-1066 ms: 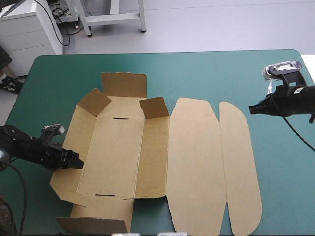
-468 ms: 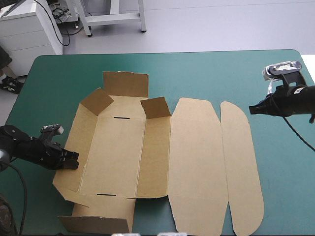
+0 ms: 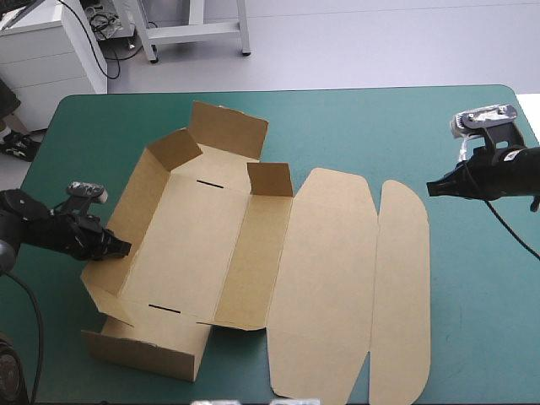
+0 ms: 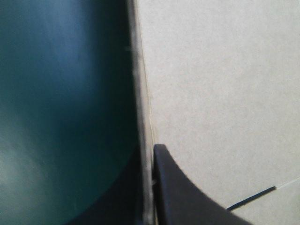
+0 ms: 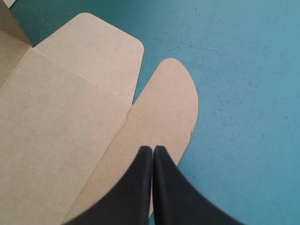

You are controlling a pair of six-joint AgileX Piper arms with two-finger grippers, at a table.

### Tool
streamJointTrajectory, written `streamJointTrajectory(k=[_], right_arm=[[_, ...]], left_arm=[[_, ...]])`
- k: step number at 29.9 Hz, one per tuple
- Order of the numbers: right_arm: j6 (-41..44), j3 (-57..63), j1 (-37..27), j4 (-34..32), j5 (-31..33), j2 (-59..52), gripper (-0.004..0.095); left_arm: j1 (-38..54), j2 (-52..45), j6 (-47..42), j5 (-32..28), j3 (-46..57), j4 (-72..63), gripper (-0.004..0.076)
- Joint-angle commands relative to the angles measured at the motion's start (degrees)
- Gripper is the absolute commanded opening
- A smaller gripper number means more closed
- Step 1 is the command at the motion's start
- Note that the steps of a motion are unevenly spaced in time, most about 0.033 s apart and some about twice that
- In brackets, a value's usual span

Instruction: Fold the box

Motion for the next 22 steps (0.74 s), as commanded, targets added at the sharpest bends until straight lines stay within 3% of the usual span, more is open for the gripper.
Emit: streamJointTrajectory(k=[1, 9, 22], right_arm=[[-0.09, -1.30, -0.44, 0.94, -1.83, -1.28, -0.0015], [1.24, -1.30, -0.44, 0.94, -1.83, -1.28, -0.0015], [2.53, -1.30, -0.44, 0.94, -1.61, -1.28, -0.0014]], left_arm=[[-5.67, -1.44, 1.12, -3.02, -7.99, 2.91, -0.0008], [-21.25, -1.44, 1.00, -17.12, -16.61, 15.68, -0.0008], [-41.13, 2.62, 0.87, -37.72, -16.75, 38.62, -0.0008]])
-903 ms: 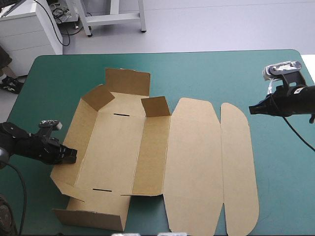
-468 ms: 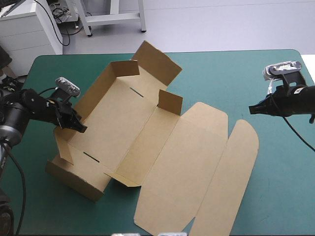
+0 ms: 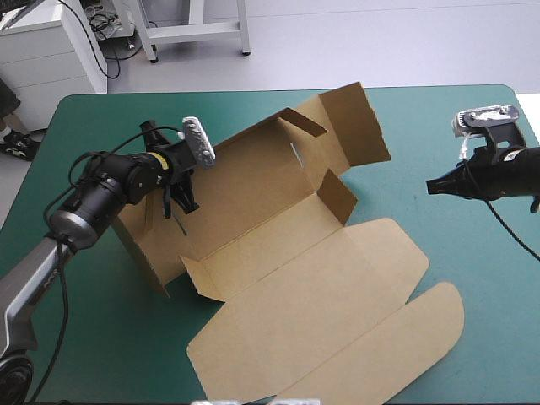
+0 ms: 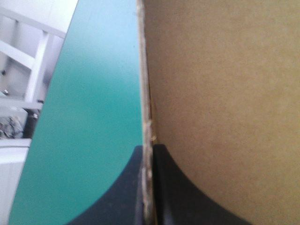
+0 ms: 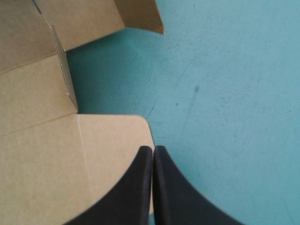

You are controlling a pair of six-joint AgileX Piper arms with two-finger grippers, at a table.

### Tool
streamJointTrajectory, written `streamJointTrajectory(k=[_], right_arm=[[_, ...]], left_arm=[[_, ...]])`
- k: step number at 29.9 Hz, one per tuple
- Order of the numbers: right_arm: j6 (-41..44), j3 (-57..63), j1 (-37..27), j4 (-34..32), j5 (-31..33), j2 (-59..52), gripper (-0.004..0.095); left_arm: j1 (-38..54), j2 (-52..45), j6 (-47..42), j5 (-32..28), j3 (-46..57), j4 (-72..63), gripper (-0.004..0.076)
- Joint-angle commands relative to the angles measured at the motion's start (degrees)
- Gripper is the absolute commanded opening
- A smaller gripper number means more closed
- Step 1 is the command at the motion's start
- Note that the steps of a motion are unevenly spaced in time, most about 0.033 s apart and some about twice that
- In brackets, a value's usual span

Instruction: Fold the box

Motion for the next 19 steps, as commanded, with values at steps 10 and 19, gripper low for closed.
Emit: streamJointTrajectory(k=[10, 19], right_arm=[[0.41, -1.30, -0.44, 0.94, -1.79, -1.28, -0.0014], [1.89, -1.41, -0.44, 0.94, -2.63, -1.28, -0.0014]], left_arm=[[-13.19, 0.73, -0.09, -23.41, -2.16, 18.48, -0.0008], [-19.17, 0.73, -0.09, -24.56, -2.16, 22.42, -0.0008]])
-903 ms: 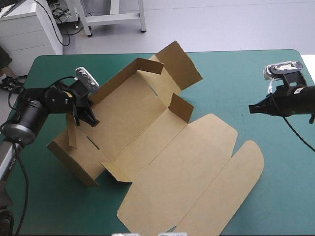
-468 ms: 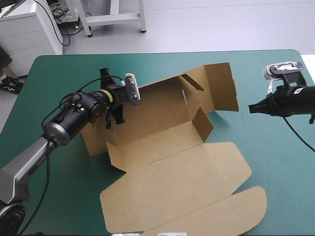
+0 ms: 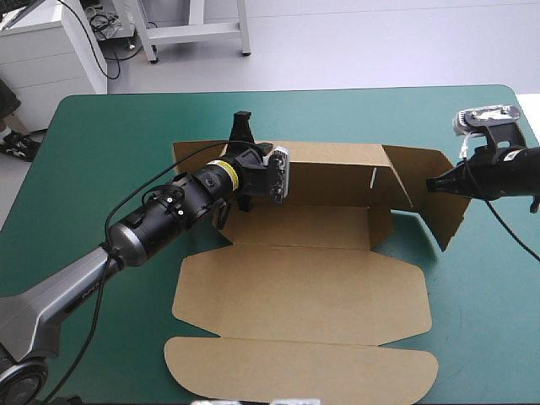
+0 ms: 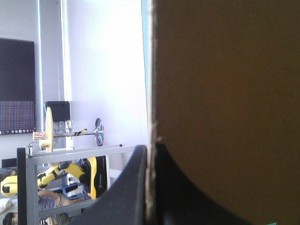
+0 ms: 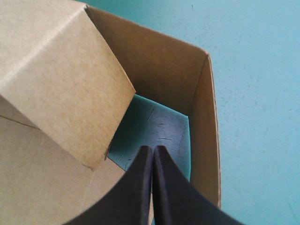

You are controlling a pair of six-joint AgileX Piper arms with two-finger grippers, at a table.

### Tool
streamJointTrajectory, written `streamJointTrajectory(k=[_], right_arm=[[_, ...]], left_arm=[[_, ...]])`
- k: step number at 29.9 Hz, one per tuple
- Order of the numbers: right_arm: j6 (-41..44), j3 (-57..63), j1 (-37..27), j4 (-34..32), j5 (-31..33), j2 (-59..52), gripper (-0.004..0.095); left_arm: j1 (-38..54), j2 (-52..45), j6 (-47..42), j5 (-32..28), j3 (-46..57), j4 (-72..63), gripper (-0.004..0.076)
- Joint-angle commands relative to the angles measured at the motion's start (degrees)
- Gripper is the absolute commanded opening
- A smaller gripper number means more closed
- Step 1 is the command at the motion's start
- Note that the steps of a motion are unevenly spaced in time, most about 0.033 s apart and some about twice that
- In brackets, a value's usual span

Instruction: Fold the box

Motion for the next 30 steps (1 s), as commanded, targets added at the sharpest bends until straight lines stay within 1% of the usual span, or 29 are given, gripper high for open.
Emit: streamJointTrajectory(k=[1, 7, 12, 14, 16, 20, 23, 25, 27, 30], right_arm=[[0.60, -1.41, -0.44, 0.98, -2.31, -1.28, -0.0014], [3.21, -2.77, -0.44, 1.38, -1.60, -1.28, -0.0014], [4.77, -7.66, -0.44, 1.67, 1.05, -1.28, -0.0014], [5.84, -9.93, -0.44, 1.56, 2.44, -1.28, -0.0014], [6.20, -11.97, -0.44, 1.56, 4.15, -1.28, -0.0014], [6.64, -13.57, -0.44, 1.56, 5.97, -1.28, -0.0014], [6.92, -13.57, -0.44, 1.65, 6.50, -1.28, -0.0014], [7.30, -13.57, -0.44, 1.65, 6.50, -1.28, -0.0014], [7.68, -13.57, -0.44, 1.65, 6.50, -1.28, -0.0014], [7.82, -13.57, -0.44, 1.65, 6.50, -1.28, -0.0014]], left_arm=[[-1.32, -2.46, -0.34, -4.44, -2.16, 0.64, -0.0008], [-2.49, -2.46, -0.97, -4.44, -2.16, 0.64, -0.0008], [-2.52, -2.46, -6.15, -4.44, -2.16, 2.46, -0.0008], [-2.52, -2.04, -9.58, -4.02, -2.16, 6.15, -0.0008], [-2.63, -1.33, -14.60, -2.35, -2.16, 11.09, -0.0008], [-4.20, 0.36, -29.85, 3.73, -2.04, 27.65, -0.0008], [-5.77, 0.60, -43.62, 4.24, -1.35, 40.87, -0.0008], [-6.59, 0.97, -51.99, 5.96, -1.26, 49.75, -0.0008], [-7.51, 1.81, -61.51, 9.47, -0.74, 59.41, -0.0008], [-9.34, 2.46, -73.03, 15.04, 0.76, 70.20, -0.0008]])
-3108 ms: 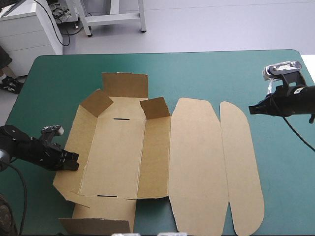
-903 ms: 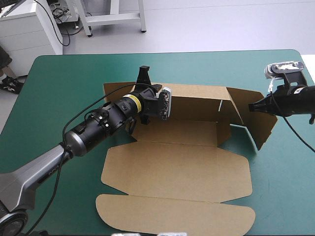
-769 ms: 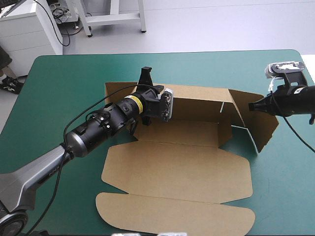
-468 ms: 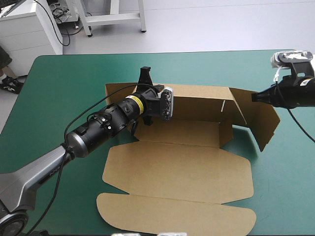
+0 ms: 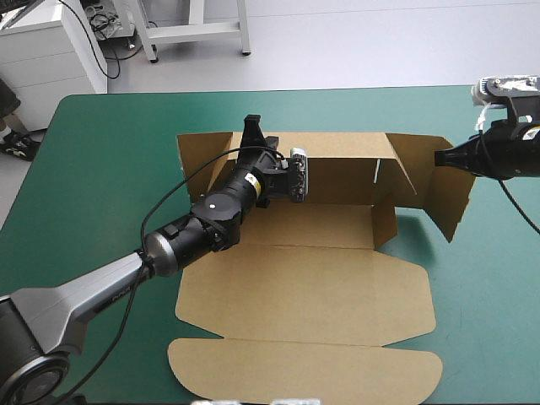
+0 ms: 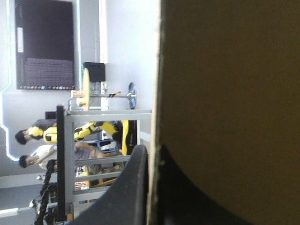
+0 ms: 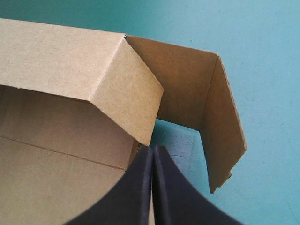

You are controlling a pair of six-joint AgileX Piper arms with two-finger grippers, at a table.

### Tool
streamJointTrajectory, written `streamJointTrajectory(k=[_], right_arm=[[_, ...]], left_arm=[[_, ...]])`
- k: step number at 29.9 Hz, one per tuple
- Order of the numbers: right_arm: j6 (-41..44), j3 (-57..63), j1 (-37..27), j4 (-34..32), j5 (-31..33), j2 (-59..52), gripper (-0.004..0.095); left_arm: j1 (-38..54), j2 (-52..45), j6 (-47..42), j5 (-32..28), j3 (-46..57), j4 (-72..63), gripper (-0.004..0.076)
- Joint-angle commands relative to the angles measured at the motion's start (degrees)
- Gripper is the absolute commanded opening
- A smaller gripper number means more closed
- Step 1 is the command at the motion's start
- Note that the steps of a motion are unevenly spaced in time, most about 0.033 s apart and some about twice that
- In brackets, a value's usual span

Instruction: Fold the box

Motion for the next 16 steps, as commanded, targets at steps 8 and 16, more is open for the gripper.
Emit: streamJointTrajectory(k=[8, 16], right_arm=[[0.13, -1.80, -0.44, 1.26, 0.43, -1.29, -0.0014], [0.27, -1.80, -0.44, 1.15, 0.20, -1.29, -0.0014]], left_arm=[[-4.99, -1.56, -15.92, 7.75, 4.65, 16.54, -0.0008], [-4.99, -1.56, -15.92, 8.97, 7.01, 16.54, -0.0008]])
